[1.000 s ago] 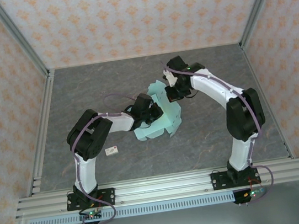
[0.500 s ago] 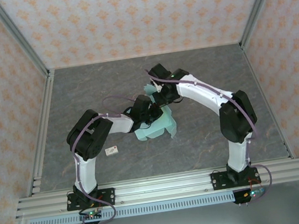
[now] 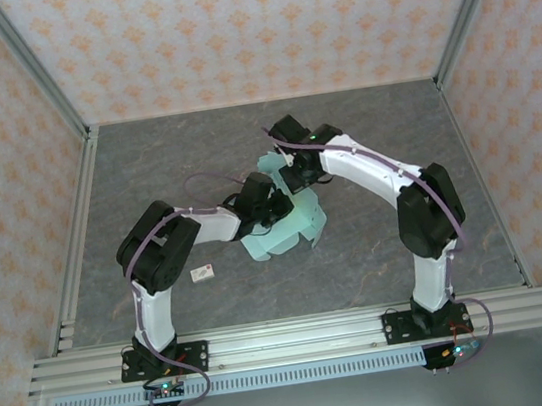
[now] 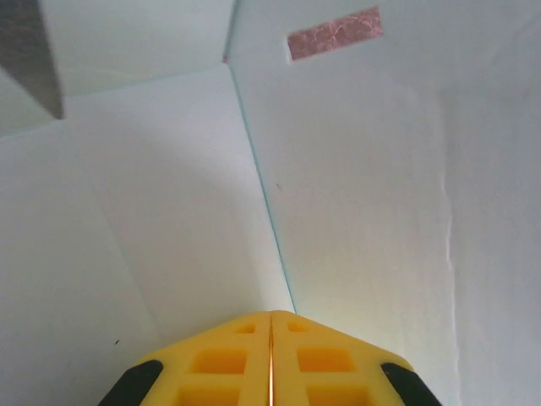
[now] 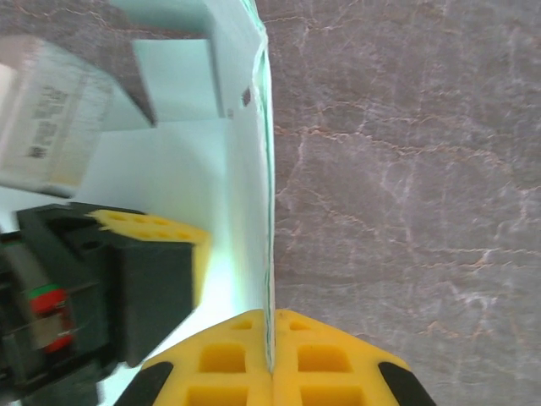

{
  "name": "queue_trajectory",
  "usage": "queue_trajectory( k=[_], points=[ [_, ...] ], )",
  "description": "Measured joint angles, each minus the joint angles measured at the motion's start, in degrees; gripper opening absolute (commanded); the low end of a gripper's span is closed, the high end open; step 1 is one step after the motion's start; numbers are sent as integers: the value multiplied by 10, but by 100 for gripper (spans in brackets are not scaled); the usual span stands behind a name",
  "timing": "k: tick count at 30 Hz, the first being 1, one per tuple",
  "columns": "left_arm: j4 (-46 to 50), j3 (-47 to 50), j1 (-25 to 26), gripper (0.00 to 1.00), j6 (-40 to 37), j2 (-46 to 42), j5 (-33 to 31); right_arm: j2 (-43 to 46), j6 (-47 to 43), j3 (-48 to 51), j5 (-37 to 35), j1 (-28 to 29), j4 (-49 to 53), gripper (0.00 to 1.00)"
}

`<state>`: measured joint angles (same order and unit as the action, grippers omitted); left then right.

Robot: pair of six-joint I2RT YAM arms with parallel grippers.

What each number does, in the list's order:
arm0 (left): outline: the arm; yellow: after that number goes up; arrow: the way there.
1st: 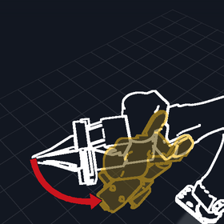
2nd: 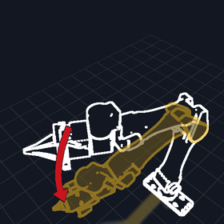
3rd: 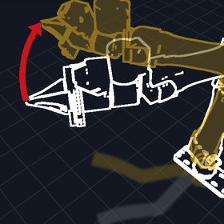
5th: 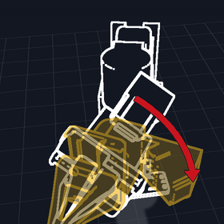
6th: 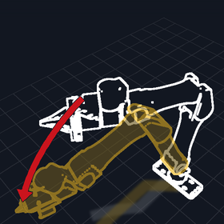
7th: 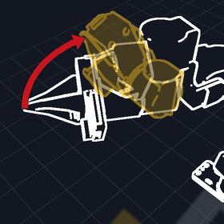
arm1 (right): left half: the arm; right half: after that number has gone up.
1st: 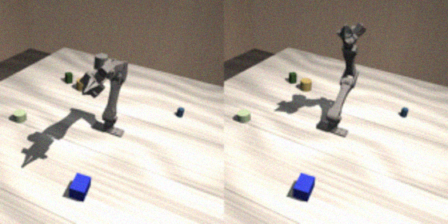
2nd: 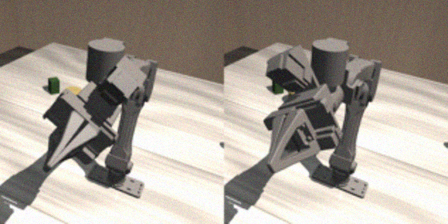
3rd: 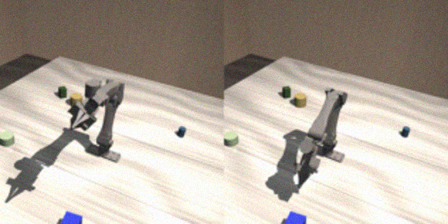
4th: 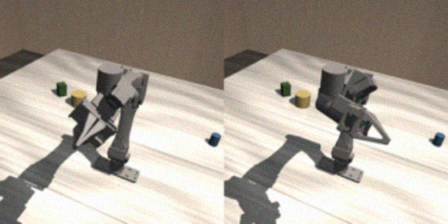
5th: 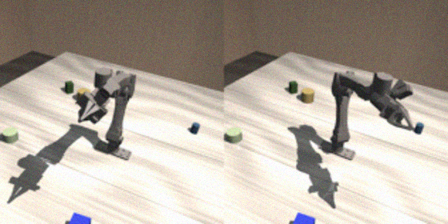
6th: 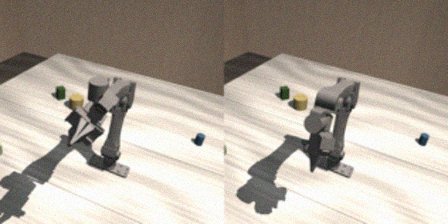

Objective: Fold the paper box

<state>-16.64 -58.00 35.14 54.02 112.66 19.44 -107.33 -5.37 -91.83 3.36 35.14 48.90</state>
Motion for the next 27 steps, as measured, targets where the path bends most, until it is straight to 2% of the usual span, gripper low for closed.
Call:
queue_trajectory(
  k=[3,9,14,20,24,27],
  points=[
    [19,15,-4,26,-12,-26,-2,-3,-47,0,-5,-10,-1,0],
    [48,53,-20,39,-31,-92,-2,-3,-147,-1,-5,-29,-2,0],
    [87,70,-42,41,-61,-158,-4,-8,-227,-19,-6,-37,-3,0],
    [110,109,-98,43,-132,-242,-18,-9,-330,-20,-9,-37,-9,0],
    [109,141,-119,44,-189,-283,-39,-9,-389,-11,-16,-37,-41,0],
    [101,147,-132,44,-221,-289,-26,-4,-419,16,-17,-37,-76,0]
  ],
)
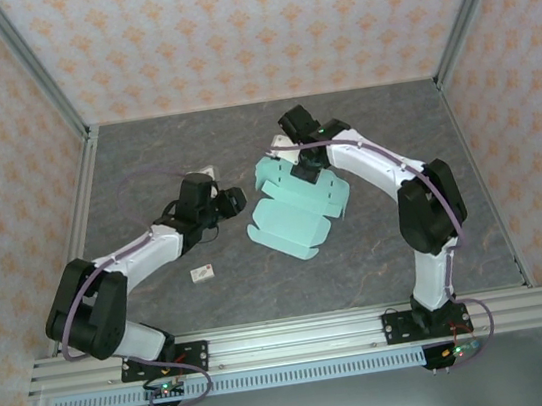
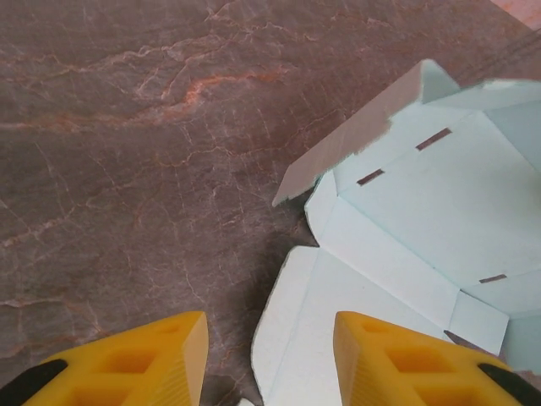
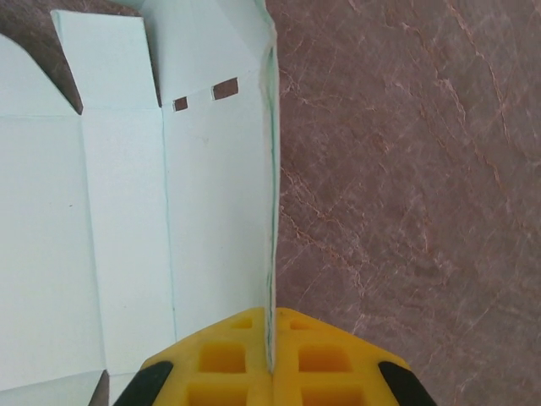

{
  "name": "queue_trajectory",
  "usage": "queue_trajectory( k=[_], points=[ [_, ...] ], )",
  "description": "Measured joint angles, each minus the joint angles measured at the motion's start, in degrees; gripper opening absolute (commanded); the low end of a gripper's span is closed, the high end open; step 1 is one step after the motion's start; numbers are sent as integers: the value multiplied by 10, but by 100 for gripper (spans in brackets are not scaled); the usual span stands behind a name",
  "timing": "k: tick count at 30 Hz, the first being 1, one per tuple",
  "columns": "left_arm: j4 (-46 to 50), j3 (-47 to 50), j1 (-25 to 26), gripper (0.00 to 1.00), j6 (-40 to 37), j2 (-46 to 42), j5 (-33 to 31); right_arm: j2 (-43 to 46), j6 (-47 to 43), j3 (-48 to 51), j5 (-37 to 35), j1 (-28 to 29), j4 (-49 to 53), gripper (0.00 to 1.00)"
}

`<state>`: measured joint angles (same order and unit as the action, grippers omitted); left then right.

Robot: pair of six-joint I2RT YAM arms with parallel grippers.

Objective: Fold the paper box

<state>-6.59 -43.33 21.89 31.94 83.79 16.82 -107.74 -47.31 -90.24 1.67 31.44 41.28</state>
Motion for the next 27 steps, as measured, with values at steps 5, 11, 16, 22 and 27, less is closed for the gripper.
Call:
queue_trajectory(
  k=[5,11,16,22,27],
  points=[
    [3,-26,-24,44,-5,6,44,15,-35,45,0,0,-50,0],
    [11,-145,-32,43,65,60,100,44,-50,79,-2,1,-90,0],
    [38,-172,-32,40,86,64,108,49,-45,75,2,2,-96,0],
    [35,-86,-32,45,28,22,98,48,-22,43,47,-18,-61,0],
    [23,-26,-29,48,-26,19,100,38,-6,-20,93,-40,3,0]
  ],
)
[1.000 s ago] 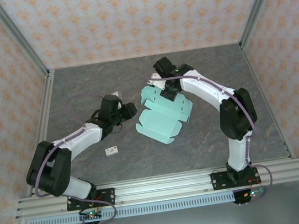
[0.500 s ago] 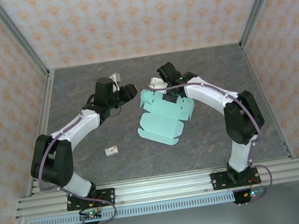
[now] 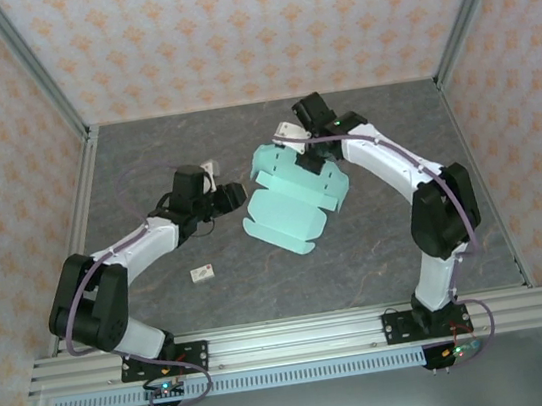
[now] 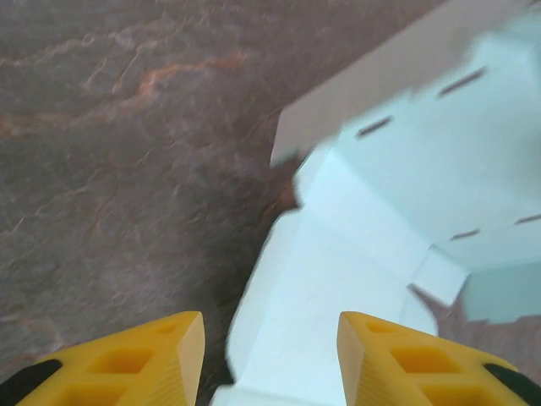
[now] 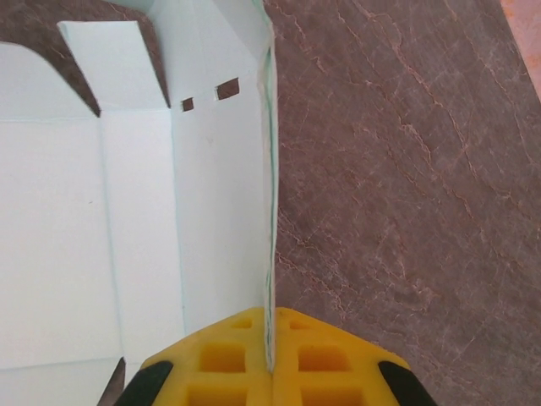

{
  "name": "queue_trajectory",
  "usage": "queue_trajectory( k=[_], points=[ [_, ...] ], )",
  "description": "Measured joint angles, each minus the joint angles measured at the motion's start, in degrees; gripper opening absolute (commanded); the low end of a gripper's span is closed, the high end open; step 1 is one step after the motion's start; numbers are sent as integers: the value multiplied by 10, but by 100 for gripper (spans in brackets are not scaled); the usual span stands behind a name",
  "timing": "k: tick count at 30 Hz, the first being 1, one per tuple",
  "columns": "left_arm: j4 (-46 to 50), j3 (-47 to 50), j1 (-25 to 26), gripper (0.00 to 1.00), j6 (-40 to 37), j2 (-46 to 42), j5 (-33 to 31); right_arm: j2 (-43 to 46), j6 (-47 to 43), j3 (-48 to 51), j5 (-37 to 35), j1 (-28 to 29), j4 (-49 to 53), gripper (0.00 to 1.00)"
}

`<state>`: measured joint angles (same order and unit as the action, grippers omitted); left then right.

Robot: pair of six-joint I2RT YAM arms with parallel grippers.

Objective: Fold the paper box

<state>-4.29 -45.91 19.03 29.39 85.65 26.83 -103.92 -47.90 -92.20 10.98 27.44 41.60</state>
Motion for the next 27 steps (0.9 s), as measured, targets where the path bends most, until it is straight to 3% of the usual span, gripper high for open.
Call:
queue_trajectory(
  k=[9,14,27],
  points=[
    [-38,3,35,53,-172,-9,7,24,16,-19,123,-42,103,0],
    [-45,-10,35,52,-244,0,37,26,22,-46,150,-47,141,0],
    [-29,-41,35,57,-308,62,61,7,30,-81,176,-48,179,0]
  ],
)
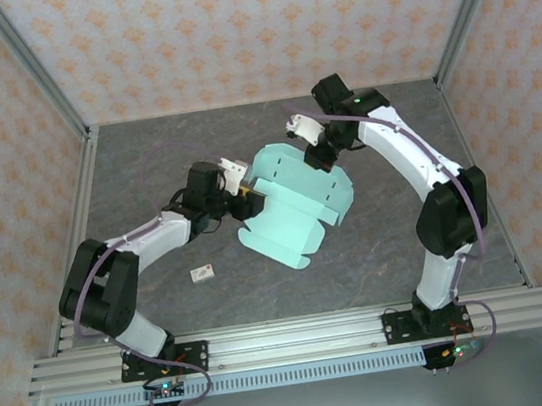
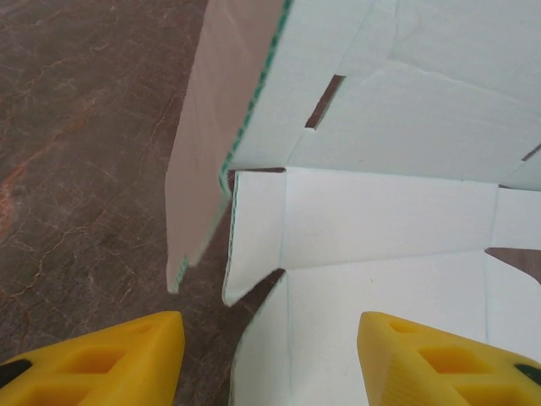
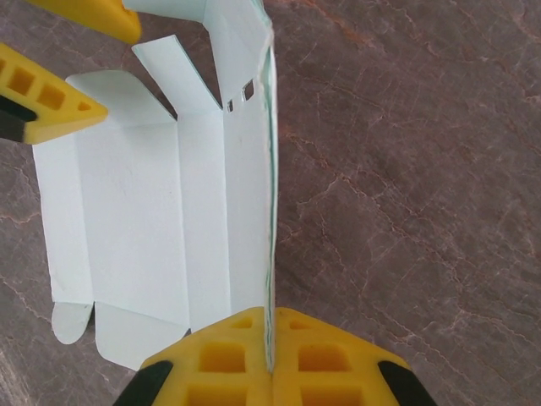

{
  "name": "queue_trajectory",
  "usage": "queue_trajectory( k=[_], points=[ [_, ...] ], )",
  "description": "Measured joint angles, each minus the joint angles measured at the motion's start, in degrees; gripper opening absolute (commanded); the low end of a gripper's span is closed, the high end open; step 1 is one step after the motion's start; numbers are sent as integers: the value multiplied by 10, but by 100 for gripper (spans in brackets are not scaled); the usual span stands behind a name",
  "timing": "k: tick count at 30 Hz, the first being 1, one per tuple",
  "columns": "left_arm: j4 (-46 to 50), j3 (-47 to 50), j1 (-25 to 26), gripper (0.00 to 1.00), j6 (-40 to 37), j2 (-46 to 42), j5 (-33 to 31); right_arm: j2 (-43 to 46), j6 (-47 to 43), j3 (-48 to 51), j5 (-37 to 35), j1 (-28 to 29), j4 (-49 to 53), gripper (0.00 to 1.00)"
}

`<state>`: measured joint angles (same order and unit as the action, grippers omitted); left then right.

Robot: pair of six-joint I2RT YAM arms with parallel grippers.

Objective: Fold the paper box

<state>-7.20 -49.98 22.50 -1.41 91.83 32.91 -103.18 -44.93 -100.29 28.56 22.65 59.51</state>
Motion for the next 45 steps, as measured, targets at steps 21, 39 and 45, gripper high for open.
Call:
queue_trajectory(
  k=[21,39,45],
  points=[
    [-71,-32,23,41,30,65,61,-24,30,-28,0,-3,10,0],
    [-70,-58,82,14,17,82,-145,-45,58,-32,13,-4,15,0],
    [-73,-58,111,14,-5,85,-215,-51,73,-39,15,-6,21,0]
  ],
)
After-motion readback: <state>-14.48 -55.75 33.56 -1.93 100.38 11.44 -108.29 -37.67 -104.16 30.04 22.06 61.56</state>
